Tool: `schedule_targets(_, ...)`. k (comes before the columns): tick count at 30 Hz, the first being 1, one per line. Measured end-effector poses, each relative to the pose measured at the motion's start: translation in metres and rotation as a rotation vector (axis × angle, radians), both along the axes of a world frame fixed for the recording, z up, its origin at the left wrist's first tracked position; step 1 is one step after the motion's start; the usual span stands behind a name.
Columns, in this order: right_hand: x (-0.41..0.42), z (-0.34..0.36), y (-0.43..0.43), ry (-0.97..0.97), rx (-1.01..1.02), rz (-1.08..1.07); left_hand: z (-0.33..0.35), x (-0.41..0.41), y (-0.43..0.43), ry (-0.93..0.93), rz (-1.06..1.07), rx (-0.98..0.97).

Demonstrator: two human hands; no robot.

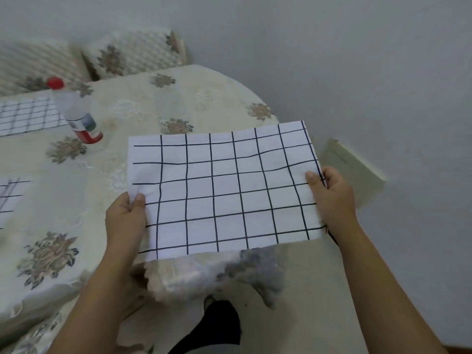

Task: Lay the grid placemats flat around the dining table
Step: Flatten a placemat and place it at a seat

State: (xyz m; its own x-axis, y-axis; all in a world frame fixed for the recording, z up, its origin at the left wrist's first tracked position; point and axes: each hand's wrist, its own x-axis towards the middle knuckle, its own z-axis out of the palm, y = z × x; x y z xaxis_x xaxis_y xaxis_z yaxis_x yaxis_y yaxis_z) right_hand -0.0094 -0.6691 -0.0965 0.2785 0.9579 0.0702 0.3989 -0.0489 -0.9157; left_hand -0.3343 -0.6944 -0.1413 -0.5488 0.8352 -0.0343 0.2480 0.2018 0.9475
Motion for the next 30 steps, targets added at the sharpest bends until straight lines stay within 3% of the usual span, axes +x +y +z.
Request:
schedule_targets(5, -0.041, -0.007, 0.105, -0.038, -0.015, 0.094, -0.014, -0.035, 0.07, 0.018, 0.087, -0.017)
schedule_targets(10, -0.075, -0.031, 0.175, -0.259, -0.096, 0.233, -0.045, -0.058, 0.107, 0.061, 0.159, -0.147)
schedule_targets(25, -0.085, -0.141, 0.245, -0.471, -0.476, 0.352, -0.112, -0.063, 0.131, 0.226, 0.138, -0.566)
schedule_targets(27, -0.084, -0.144, 0.249, -0.567, -0.447, 0.29, -0.108, -0.064, 0.132, 0.323, 0.176, -0.639)
schedule_targets(30, -0.094, -0.153, 0.257, -0.819, -0.095, 0.232, -0.105, -0.061, 0.14, 0.529, 0.27, -0.599)
